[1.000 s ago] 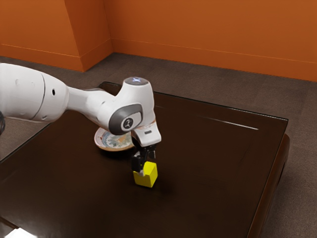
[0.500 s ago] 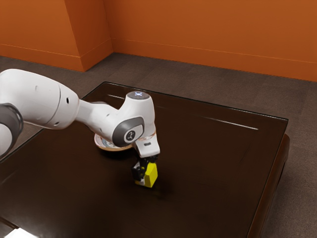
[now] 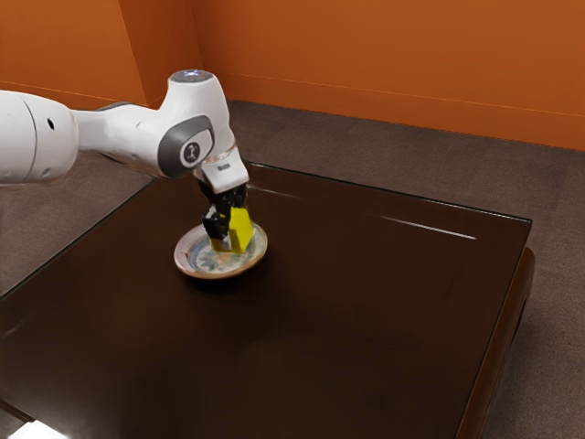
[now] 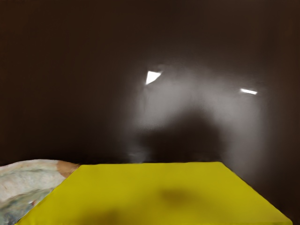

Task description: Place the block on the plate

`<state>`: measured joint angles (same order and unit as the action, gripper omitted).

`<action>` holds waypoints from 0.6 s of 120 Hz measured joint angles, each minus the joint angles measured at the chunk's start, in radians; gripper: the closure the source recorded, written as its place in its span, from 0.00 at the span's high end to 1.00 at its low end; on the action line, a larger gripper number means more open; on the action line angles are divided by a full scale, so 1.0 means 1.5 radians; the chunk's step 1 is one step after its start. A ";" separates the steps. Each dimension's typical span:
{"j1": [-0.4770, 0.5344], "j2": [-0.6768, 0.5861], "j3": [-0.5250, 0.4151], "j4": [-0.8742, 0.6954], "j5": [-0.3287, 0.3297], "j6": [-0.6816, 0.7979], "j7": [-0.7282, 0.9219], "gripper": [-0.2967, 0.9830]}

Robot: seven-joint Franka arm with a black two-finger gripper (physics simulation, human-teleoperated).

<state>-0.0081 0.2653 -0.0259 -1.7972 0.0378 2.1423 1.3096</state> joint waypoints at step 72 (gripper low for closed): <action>0.076 0.231 0.021 0.221 -0.002 -0.075 0.015 0.66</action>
<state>0.1059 0.6115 0.0061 -1.4650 0.0352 2.0295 1.3316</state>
